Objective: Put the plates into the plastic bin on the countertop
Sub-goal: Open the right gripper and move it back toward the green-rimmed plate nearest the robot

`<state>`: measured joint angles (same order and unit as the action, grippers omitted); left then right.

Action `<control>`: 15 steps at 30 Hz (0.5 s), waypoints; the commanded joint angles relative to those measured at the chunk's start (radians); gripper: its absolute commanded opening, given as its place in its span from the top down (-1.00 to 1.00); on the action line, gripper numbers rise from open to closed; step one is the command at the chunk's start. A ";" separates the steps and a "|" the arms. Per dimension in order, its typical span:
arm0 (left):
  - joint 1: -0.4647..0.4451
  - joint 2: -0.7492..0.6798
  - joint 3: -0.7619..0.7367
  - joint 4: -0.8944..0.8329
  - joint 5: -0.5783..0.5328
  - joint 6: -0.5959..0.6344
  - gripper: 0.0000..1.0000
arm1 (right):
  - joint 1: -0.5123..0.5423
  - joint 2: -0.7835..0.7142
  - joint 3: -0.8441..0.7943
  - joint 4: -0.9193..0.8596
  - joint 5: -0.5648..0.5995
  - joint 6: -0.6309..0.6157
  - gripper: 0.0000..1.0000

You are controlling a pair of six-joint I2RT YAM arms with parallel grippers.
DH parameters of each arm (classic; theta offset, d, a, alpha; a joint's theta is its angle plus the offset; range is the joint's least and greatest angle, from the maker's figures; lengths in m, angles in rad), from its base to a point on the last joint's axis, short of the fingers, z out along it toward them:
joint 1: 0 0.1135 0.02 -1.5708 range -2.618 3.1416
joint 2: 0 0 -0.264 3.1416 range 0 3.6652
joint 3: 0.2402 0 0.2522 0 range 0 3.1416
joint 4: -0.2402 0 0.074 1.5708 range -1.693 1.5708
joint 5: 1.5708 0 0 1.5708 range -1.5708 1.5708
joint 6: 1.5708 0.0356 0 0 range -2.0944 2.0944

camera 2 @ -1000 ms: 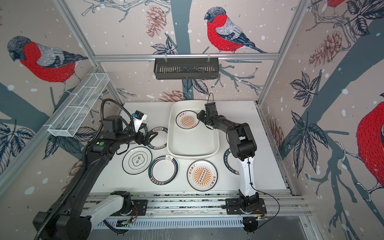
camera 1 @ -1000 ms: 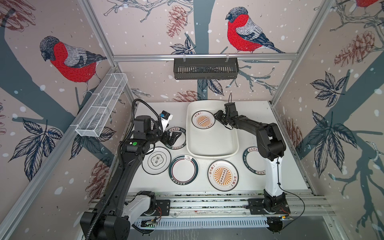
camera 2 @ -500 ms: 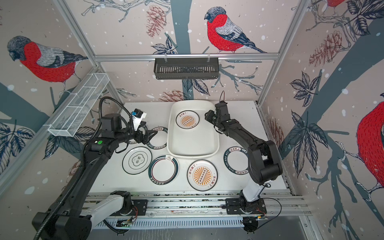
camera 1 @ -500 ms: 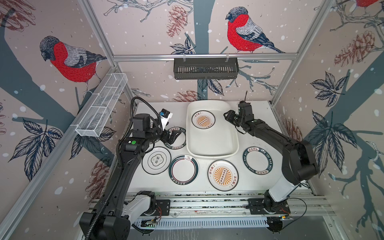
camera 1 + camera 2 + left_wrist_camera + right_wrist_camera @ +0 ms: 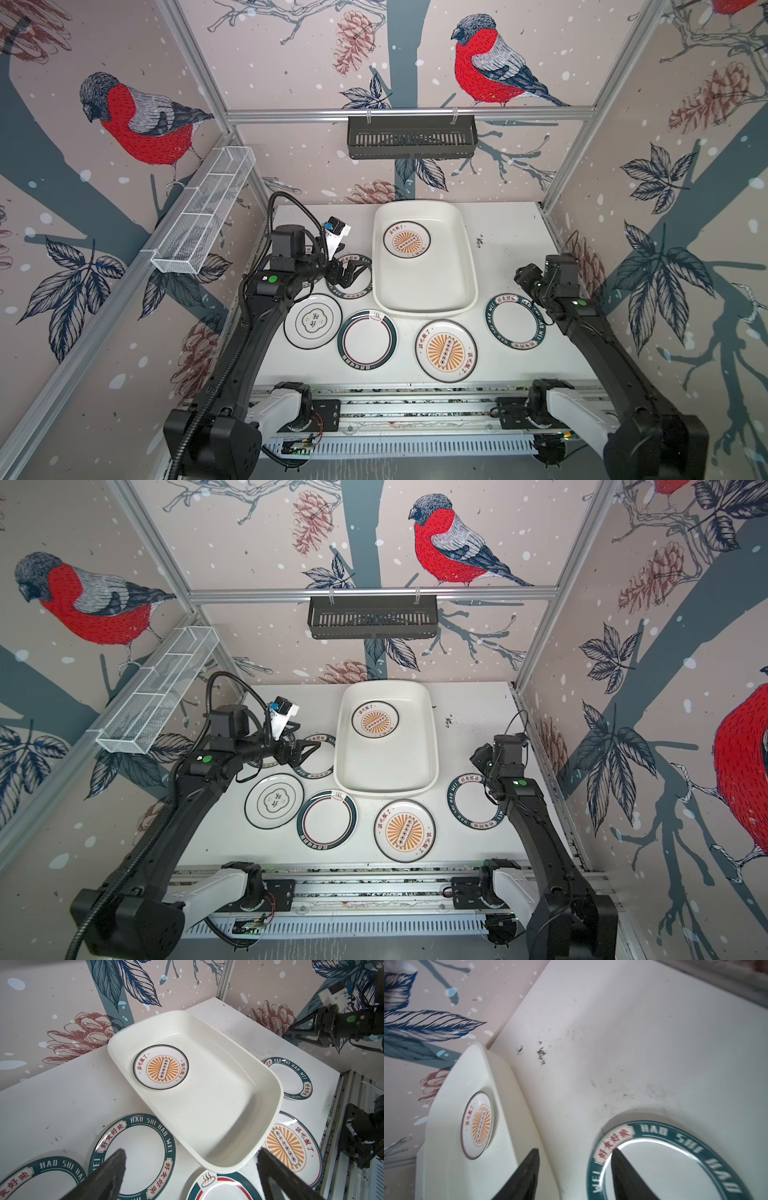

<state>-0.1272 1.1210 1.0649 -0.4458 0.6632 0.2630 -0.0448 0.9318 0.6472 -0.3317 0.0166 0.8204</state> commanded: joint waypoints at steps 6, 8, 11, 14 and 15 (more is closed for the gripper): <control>-0.003 0.029 -0.006 0.054 0.062 0.035 -0.95 | -0.219 -0.055 -0.071 -0.173 0.021 0.055 -0.27; -0.003 0.030 -0.011 0.057 0.066 0.036 -0.95 | -0.279 -0.029 -0.088 -0.197 -0.002 0.051 -0.27; -0.003 0.029 -0.015 0.055 0.065 0.045 -0.95 | -0.350 -0.011 -0.120 -0.204 -0.056 0.037 -0.26; -0.002 0.027 -0.020 0.049 0.061 0.054 -0.95 | -0.386 -0.009 -0.149 -0.206 -0.070 0.029 -0.26; -0.003 0.028 -0.021 0.046 0.060 0.056 -0.95 | -0.399 -0.011 -0.160 -0.206 -0.078 0.030 -0.26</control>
<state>-0.1291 1.1515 1.0481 -0.4225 0.7048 0.2920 -0.4179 0.9215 0.5041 -0.5156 -0.0288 0.8604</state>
